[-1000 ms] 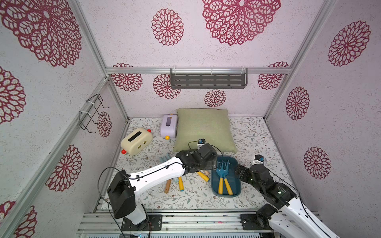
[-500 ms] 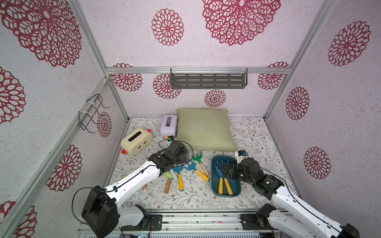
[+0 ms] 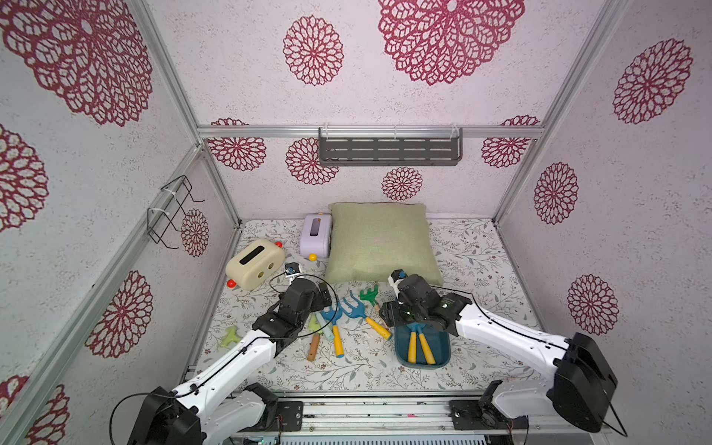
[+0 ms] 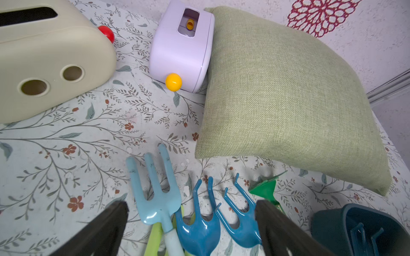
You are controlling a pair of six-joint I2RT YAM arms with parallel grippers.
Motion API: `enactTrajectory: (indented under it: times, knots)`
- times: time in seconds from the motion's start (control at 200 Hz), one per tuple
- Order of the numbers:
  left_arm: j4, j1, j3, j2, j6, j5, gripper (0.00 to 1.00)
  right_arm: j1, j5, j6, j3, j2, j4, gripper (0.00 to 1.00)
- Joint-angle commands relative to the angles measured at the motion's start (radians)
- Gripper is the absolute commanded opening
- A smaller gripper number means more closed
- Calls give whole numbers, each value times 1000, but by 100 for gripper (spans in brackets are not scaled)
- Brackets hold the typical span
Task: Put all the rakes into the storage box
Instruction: Pick up the rake at the center of the board.
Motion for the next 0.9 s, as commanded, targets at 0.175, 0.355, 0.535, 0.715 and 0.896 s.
enactTrajectory:
  times: [0.175, 0.355, 0.535, 0.715, 0.896]
  knots:
    - [44, 31, -34, -65, 19, -42, 98, 11, 85, -85, 194, 246, -134, 51]
    - [43, 32, -34, -68, 16, -47, 97, 23, 137, -98, 277, 362, -173, 48]
    - [33, 34, -34, -75, 13, -51, 97, 32, 167, -111, 338, 455, -198, 43]
    - [33, 34, -38, -85, 12, -62, 97, 45, 183, -118, 378, 528, -207, 42]
    - [32, 36, -40, -90, 9, -65, 97, 65, 193, -110, 403, 565, -212, 37]
